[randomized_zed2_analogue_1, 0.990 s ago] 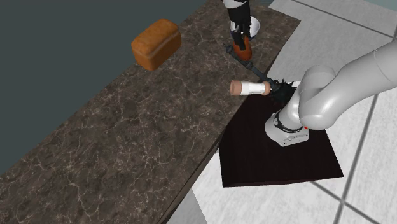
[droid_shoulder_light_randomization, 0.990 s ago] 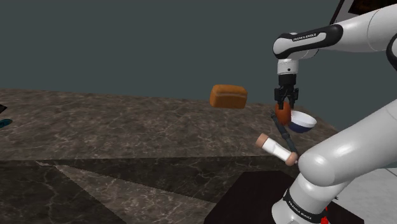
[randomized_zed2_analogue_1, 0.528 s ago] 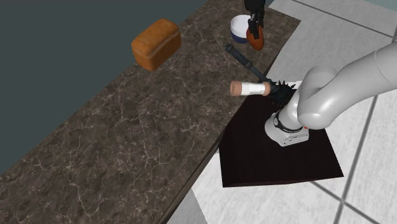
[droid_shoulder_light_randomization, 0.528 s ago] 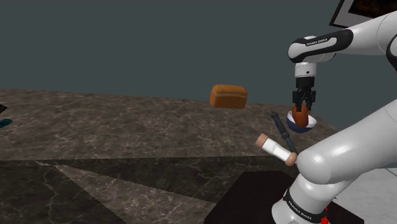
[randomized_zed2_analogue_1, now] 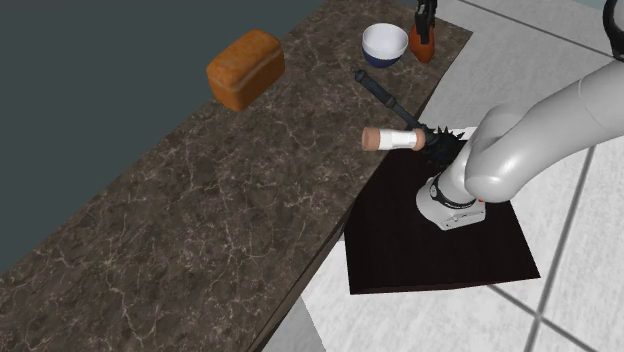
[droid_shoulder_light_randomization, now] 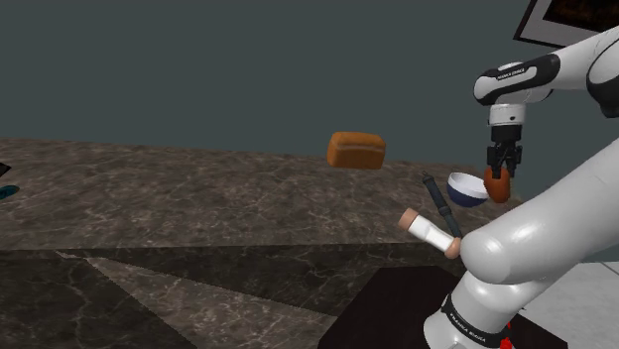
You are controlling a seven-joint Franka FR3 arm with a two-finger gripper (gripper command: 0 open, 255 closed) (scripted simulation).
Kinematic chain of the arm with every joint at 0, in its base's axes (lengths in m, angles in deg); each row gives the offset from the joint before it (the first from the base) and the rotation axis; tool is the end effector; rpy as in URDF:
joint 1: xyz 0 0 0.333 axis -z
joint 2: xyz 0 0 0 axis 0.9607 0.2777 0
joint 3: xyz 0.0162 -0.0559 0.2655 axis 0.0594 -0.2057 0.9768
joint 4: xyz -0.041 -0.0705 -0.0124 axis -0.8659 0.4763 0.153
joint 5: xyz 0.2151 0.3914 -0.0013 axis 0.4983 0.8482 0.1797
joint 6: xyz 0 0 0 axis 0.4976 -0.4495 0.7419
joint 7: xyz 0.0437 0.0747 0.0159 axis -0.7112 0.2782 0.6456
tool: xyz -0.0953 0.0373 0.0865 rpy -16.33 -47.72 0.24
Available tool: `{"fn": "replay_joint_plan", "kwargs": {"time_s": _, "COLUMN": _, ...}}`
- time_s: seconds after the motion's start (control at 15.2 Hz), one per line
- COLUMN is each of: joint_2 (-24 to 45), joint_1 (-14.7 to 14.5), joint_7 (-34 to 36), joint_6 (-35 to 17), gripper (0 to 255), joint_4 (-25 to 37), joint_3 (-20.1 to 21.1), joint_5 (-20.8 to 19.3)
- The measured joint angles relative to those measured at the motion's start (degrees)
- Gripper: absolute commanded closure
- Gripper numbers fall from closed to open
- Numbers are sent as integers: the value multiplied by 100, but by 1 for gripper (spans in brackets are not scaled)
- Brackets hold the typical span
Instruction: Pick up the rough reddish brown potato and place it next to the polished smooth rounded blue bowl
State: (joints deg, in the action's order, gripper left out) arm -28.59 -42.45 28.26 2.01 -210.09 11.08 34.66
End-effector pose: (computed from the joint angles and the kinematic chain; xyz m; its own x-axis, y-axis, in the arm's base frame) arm 0.1521 -0.4792 0.4012 0.8177 -0.4023 -0.4118 -0.4434 -0.8963 -0.0050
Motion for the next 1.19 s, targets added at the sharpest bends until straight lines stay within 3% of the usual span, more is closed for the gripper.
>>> {"fn": "replay_joint_plan", "kwargs": {"time_s": 0.46, "joint_2": 708, "joint_1": 315, "joint_7": -1118, "joint_6": -344, "gripper": 255, "joint_4": 648, "joint_3": -752, "joint_5": -79}}
{"fn": "replay_joint_plan", "kwargs": {"time_s": 0.92, "joint_2": 2021, "joint_1": 825, "joint_7": -2537, "joint_6": -807, "gripper": 255, "joint_4": 1639, "joint_3": -1485, "joint_5": 474}}
{"fn": "replay_joint_plan", "kwargs": {"time_s": 1.19, "joint_2": 2294, "joint_1": 953, "joint_7": -2702, "joint_6": -1094, "gripper": 255, "joint_4": 1603, "joint_3": -1537, "joint_5": 632}}
